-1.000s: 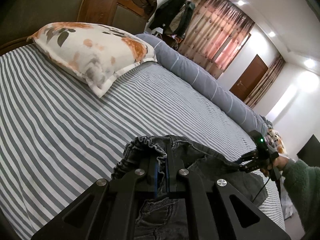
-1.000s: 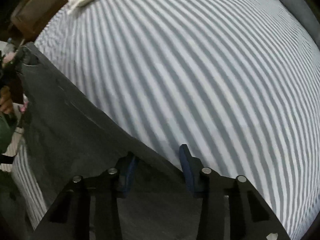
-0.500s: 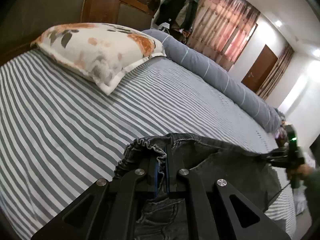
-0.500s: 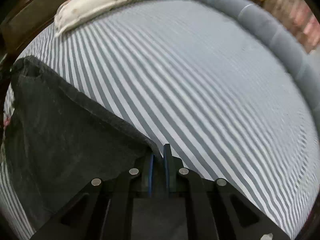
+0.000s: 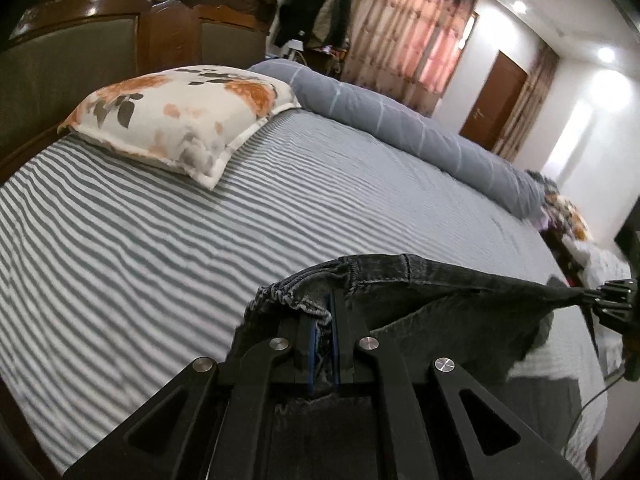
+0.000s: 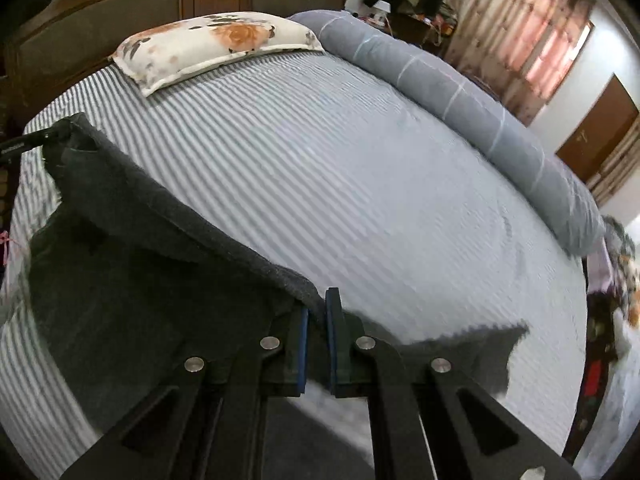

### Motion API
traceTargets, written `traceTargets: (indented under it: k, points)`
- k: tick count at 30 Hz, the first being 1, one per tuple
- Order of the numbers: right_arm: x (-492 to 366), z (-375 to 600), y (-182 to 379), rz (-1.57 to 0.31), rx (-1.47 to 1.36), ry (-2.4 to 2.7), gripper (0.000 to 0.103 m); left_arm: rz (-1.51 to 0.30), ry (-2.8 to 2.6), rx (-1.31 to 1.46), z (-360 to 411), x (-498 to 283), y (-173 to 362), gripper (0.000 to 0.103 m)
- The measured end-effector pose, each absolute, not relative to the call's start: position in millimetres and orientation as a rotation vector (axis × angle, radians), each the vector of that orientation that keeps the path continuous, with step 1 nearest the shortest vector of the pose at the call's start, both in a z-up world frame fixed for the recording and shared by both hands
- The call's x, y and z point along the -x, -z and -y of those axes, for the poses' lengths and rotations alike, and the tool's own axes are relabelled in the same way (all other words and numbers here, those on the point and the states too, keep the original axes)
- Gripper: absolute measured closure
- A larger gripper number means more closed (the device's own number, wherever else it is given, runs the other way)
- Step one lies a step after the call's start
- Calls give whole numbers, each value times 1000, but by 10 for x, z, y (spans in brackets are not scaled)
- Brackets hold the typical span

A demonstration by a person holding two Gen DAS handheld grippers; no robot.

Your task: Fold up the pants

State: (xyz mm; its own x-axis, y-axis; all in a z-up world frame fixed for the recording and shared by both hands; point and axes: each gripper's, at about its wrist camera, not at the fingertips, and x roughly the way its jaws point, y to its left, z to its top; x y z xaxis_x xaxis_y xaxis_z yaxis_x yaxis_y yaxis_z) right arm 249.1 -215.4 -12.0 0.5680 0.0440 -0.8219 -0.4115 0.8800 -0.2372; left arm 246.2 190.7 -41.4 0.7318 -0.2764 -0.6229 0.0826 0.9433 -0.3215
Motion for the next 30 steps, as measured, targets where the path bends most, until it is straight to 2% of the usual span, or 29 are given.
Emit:
traceTargets:
  k: [5, 13, 18, 22, 24, 26, 30]
  points:
    - [-1864, 2335, 409, -990, 342, -247, 97, -787, 217, 244, -1795, -2007, 447, 96]
    - [-1257, 2412, 1117, -1094, 291, -228, 98, -984, 193, 171, -1679, -1474, 911, 91]
    - [-1185, 2419, 1407, -1143, 274, -214, 96, -1101, 201, 244, -1740, -1279, 1123, 80]
    - [-1185, 2480, 1413, -1153, 214, -193, 90, -1142, 227, 425, -1853, -1132, 1140, 69]
    - [-1170, 2488, 1370, -1150, 204, -185, 82, -1163, 235, 514, -1895, -1092, 1159, 67]
    - [-1115, 2513, 1298, -1140, 171, -180, 69, -1186, 267, 637, -1907, -1048, 1206, 63]
    - [-946, 2572, 1212, -1126, 103, -171, 65, -1196, 303, 785, -1825, -1014, 1298, 60]
